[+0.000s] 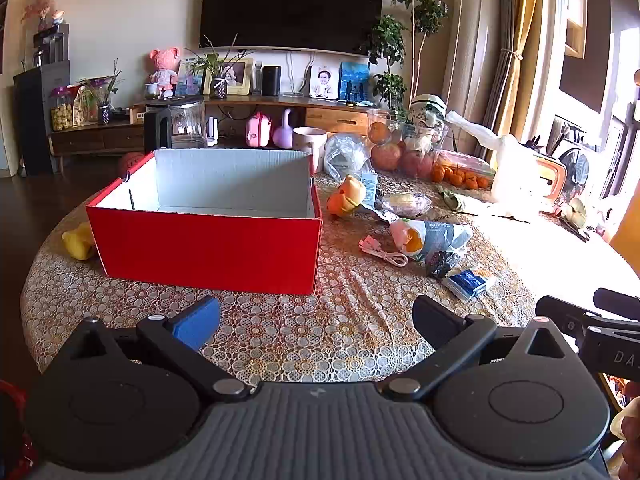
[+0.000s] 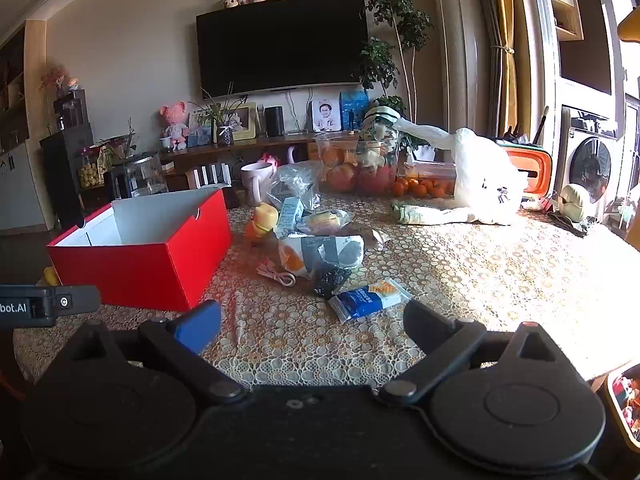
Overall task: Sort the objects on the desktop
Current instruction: 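Move the left tool toward the black-item bag while the right tool approaches the blue biscuit packet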
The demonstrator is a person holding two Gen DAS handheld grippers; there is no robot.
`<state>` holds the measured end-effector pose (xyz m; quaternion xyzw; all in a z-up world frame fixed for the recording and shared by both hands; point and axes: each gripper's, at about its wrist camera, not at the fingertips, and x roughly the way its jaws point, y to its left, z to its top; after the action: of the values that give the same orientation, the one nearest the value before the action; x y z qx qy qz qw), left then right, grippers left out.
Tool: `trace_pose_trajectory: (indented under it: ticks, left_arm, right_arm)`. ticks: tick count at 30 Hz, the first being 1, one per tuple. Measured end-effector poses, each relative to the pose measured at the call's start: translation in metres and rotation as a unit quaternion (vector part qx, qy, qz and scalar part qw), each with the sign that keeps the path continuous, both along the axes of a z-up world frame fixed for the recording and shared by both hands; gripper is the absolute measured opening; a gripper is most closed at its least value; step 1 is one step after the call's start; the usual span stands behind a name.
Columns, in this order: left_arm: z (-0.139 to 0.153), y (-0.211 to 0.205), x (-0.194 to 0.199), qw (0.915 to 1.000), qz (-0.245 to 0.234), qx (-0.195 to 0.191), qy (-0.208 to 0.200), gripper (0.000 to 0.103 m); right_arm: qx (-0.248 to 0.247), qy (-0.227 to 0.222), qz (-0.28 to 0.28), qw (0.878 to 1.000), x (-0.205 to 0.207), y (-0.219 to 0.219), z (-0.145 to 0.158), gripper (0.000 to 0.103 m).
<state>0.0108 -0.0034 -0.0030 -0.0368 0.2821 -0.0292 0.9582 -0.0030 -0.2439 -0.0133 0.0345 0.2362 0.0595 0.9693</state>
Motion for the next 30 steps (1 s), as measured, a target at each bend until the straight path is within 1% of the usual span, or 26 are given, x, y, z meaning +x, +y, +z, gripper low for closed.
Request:
trace_pose_trajectory:
  ticks: [8,15,19,22,30]
  left_arm:
    - [-0.003,-0.002,0.01,1.0,-0.005,0.0,0.005,0.103]
    - [-0.006,-0.01,0.023,0.9999,-0.016,0.0,0.005,0.103]
    - [-0.01,-0.018,0.037,0.9995,-0.029,-0.001,0.008,0.103]
    - [-0.012,-0.029,0.048,0.9989,-0.046,0.007,0.01,0.103]
    - [-0.014,-0.056,0.088,0.9971,-0.074,0.013,0.013,0.103]
  right_arm:
    - [-0.005,0.003,0.015,1.0,0.011,-0.004,-0.002,0.098]
    - [-0.014,0.014,0.028,0.999,0.027,-0.011,-0.009,0.098]
    - [-0.025,0.02,0.031,0.999,0.039,-0.016,-0.016,0.098]
    - [-0.038,0.021,0.031,0.999,0.05,-0.02,-0.022,0.098]
    - [-0.059,0.044,0.032,0.997,0.085,-0.036,-0.043,0.098]
